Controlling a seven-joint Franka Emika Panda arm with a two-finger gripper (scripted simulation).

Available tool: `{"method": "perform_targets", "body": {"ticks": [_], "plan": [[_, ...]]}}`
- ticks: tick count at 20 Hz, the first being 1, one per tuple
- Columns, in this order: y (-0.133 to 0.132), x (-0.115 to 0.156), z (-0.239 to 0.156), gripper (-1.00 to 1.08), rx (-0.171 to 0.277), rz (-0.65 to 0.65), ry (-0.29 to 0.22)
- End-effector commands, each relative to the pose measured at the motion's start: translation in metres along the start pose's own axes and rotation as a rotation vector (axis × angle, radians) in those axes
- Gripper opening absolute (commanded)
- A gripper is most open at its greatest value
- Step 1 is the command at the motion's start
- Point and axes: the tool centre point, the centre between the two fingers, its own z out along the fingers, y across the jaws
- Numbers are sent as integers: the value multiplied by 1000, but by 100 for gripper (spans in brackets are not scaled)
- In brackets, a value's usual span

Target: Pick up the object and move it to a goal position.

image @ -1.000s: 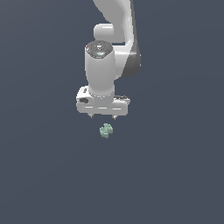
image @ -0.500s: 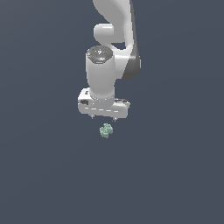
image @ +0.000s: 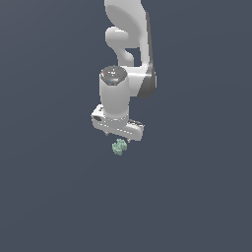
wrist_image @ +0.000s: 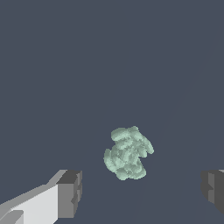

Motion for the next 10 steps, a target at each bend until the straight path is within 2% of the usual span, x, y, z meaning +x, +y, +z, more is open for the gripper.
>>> {"method": "perform_targets", "body": {"ticks": [1, 10], "plan": [[0, -3, 12, 100, 1, 72, -4], [3, -12, 43, 100, 1, 266, -12]]}}
